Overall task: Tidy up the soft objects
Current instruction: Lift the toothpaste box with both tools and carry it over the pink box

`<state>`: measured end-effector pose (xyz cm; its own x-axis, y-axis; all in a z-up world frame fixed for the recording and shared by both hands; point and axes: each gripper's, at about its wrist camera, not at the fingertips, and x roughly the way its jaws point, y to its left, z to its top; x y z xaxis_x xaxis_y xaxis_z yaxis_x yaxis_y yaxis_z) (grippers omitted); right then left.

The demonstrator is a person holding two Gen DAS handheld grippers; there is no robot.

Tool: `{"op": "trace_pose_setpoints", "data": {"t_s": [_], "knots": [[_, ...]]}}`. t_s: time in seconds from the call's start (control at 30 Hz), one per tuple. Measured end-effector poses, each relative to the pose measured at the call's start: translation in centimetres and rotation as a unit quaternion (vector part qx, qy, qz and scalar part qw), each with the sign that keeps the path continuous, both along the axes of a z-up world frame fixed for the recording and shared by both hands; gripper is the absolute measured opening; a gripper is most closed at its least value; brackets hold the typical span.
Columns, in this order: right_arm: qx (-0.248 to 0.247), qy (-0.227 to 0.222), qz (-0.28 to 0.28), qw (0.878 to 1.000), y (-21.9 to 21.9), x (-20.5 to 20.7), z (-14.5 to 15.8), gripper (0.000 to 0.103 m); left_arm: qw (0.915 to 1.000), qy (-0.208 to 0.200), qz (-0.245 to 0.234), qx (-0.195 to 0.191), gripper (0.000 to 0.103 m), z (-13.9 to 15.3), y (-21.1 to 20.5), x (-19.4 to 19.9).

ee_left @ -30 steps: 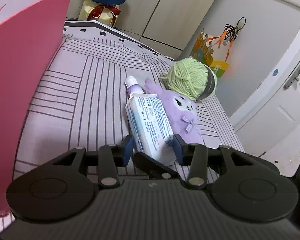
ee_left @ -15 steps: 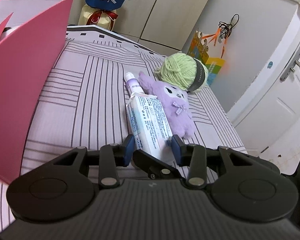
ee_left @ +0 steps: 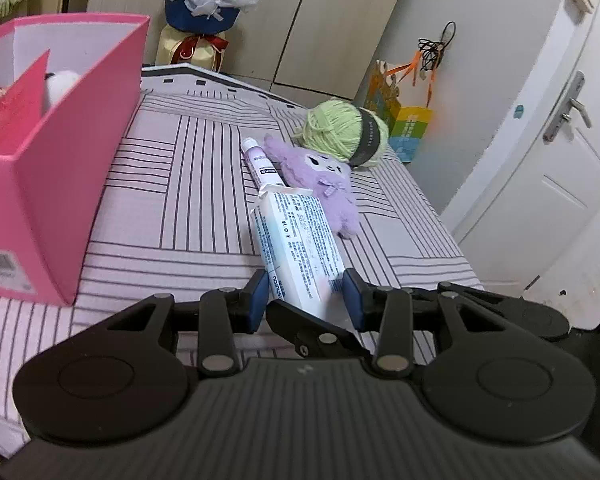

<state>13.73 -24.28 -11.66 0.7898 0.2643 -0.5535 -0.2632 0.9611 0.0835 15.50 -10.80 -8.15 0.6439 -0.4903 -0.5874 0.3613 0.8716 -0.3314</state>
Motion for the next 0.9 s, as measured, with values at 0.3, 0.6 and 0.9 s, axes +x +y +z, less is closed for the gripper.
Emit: {"op": "trace_pose_setpoints", "data": {"t_s": [0.3, 0.6, 0.9], "knots": [[-0.029, -0.031, 0.01, 0.999, 2.2, -4.0, 2.6, 0.046, 0.9991, -0.042, -0.008, -0.003, 0.039, 2.5, 2.0, -4.4], [-0.049, -0.088, 0.049, 0.994, 5.4, -5.9, 5.3, 0.046, 0.995, -0.099, 0.014, -0.003, 0.038, 5.4, 5.0, -7.0], [-0.051, -0.128, 0.115, 0.984, 10.3, -3.4, 8.1, 0.046, 0.9878, -0.14, 0.067, -0.001, 0.04, 7.9, 10.2, -5.9]]}}
